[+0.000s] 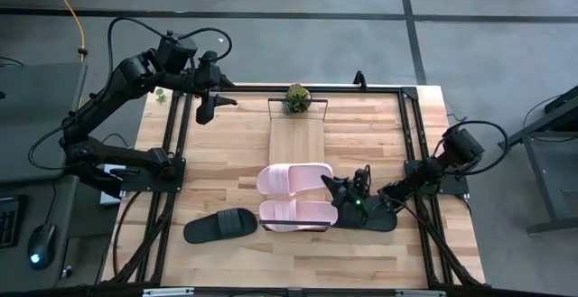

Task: Pick and place slides into the shelf
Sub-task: Put the pink slide on the shelf

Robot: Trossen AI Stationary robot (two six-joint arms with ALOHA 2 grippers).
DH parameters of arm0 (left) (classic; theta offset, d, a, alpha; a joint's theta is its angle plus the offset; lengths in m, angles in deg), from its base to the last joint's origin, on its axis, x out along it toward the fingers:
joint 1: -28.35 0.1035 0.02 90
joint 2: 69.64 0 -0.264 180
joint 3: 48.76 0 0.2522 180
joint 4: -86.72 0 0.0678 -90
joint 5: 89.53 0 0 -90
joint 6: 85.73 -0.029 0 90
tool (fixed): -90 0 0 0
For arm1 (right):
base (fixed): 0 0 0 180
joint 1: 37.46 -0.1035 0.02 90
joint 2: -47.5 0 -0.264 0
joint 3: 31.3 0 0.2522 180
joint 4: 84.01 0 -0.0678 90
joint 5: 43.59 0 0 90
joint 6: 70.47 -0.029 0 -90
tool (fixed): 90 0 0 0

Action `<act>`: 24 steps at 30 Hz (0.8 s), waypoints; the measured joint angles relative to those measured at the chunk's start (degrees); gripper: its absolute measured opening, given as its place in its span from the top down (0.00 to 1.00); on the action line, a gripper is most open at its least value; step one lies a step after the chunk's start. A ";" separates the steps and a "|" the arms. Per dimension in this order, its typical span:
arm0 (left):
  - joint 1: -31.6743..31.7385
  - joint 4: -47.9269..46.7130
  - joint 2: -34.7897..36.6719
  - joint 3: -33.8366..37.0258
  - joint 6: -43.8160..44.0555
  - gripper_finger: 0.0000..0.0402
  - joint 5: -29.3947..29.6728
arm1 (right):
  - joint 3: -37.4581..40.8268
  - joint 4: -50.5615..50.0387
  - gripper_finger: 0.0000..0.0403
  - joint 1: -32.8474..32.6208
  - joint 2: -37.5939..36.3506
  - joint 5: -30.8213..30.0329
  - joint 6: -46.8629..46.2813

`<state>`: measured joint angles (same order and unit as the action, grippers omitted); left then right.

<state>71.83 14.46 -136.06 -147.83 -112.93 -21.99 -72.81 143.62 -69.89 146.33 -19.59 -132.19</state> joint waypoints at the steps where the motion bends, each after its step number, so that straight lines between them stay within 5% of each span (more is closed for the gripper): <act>1: 0.00 -0.01 0.00 -0.01 0.00 0.53 0.01 | 0.00 -0.33 0.90 -0.27 0.00 0.03 -0.37; 24: 0.00 0.02 0.00 -0.01 0.05 0.53 0.01 | 0.02 -4.20 0.86 -2.88 -0.02 0.72 -5.07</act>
<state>71.83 14.48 -136.06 -147.84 -112.88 -21.98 -72.79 139.42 -72.77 146.31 -18.87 -137.26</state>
